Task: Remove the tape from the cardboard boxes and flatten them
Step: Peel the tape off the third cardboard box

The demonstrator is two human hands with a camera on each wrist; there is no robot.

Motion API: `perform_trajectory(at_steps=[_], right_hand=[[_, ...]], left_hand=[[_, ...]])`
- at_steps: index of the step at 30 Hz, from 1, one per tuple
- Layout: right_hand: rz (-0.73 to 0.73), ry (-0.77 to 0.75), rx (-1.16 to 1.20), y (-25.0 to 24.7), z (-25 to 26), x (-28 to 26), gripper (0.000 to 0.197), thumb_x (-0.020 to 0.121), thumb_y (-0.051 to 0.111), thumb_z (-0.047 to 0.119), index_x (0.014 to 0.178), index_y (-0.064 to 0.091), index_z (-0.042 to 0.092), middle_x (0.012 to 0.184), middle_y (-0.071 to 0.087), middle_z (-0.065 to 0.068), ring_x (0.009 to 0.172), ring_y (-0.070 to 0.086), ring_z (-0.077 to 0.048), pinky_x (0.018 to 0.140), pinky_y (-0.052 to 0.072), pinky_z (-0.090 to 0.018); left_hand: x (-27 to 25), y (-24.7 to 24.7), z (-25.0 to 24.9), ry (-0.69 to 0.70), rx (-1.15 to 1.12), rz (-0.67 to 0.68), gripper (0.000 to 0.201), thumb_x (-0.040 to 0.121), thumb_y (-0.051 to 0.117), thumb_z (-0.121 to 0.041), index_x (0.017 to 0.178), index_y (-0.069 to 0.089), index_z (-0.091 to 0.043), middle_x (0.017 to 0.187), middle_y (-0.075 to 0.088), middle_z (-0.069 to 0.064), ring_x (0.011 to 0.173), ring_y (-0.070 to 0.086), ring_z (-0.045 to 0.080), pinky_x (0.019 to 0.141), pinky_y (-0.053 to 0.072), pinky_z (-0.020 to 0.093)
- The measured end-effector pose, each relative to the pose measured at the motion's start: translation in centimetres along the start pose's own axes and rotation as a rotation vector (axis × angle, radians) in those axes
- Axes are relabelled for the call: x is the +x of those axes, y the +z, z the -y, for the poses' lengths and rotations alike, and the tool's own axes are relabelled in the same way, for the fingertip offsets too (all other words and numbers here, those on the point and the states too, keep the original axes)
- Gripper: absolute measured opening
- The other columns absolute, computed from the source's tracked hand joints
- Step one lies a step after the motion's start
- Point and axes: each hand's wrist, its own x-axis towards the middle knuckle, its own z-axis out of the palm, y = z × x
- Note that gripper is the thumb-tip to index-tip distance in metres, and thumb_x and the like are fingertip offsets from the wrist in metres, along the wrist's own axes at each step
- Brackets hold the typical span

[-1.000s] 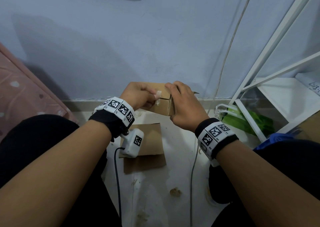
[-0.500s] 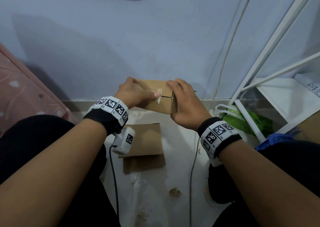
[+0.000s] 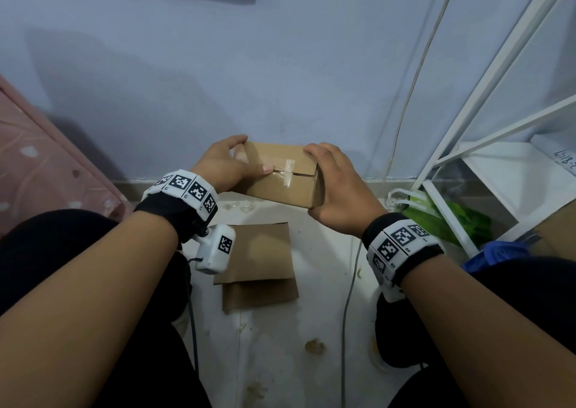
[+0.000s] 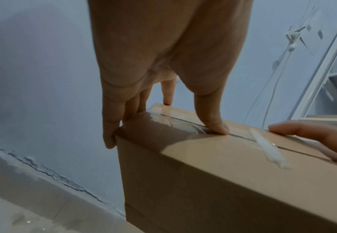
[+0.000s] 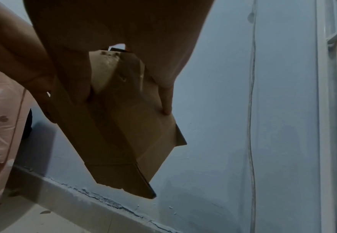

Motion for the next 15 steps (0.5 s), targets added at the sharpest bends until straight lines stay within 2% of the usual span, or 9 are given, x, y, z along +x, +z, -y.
perform_trajectory(at_steps=[2,3,5,6,9,12,15], right_hand=[[0.004,-0.005,-0.028,0.0,-0.1,-0.1,0.093,0.067,0.076,0.001,0.15,0.036,0.015,0.145,0.037,-0.006,0.134,0.037,-0.026,0.105,0.033,-0.026],[0.013,-0.004,-0.039,0.1,-0.1,-0.1,0.093,0.067,0.076,0.0,0.15,0.035,0.015,0.145,0.037,-0.006,0.135,0.036,-0.027,0.104,0.034,-0.026],[0.026,-0.005,-0.042,0.3,0.1,-0.1,0.094,0.068,0.075,0.0,0.151,0.034,0.015,0.147,0.035,-0.006,0.137,0.034,-0.028,0.105,0.037,-0.03],[0.021,-0.013,-0.039,0.4,0.2,-0.1,0.094,0.068,0.074,0.0,0.151,0.034,0.015,0.146,0.035,-0.006,0.137,0.035,-0.028,0.105,0.04,-0.033],[0.011,-0.053,-0.049,0.7,0.2,-0.1,0.092,0.067,0.074,0.001,0.15,0.036,0.015,0.143,0.037,-0.006,0.132,0.038,-0.029,0.103,0.046,-0.04],[0.039,-0.04,-0.032,0.6,0.0,-0.3,0.093,0.067,0.074,0.0,0.15,0.036,0.016,0.144,0.037,-0.006,0.135,0.036,-0.028,0.107,0.042,-0.037],[0.056,-0.035,-0.016,0.7,-0.2,-0.3,0.094,0.066,0.075,-0.001,0.15,0.036,0.015,0.145,0.037,-0.005,0.137,0.036,-0.026,0.108,0.039,-0.032]], left_hand=[[-0.3,0.3,-0.2,-0.035,0.026,0.074,0.105,0.07,0.085,-0.06,0.156,0.03,-0.04,0.156,0.042,0.001,0.132,0.052,0.027,0.1,0.052,0.049],[-0.6,0.6,-0.2,-0.053,0.063,0.117,0.114,0.069,0.08,-0.07,0.16,0.018,-0.04,0.161,0.034,-0.001,0.138,0.047,0.029,0.101,0.05,0.052],[-1.0,1.5,-0.3,-0.073,0.182,0.166,0.141,0.052,0.072,-0.089,0.16,-0.004,-0.04,0.166,0.021,0.0,0.146,0.036,0.031,0.11,0.041,0.055],[-1.1,2.0,-0.3,-0.075,0.25,0.156,0.15,0.045,0.071,-0.093,0.159,-0.01,-0.04,0.166,0.019,0.004,0.148,0.033,0.032,0.114,0.037,0.054],[-1.2,2.8,0.2,-0.077,0.314,0.102,0.148,0.052,0.081,-0.08,0.159,-0.012,-0.036,0.164,0.018,0.01,0.149,0.03,0.033,0.119,0.03,0.049],[-0.9,2.5,0.1,-0.065,0.267,0.108,0.157,0.037,0.085,-0.081,0.16,-0.003,-0.038,0.162,0.026,0.004,0.143,0.039,0.031,0.114,0.039,0.051],[-1.0,2.2,-0.2,-0.06,0.228,0.11,0.137,0.058,0.091,-0.058,0.162,0.006,-0.03,0.161,0.032,-0.003,0.139,0.044,0.028,0.106,0.045,0.048]])
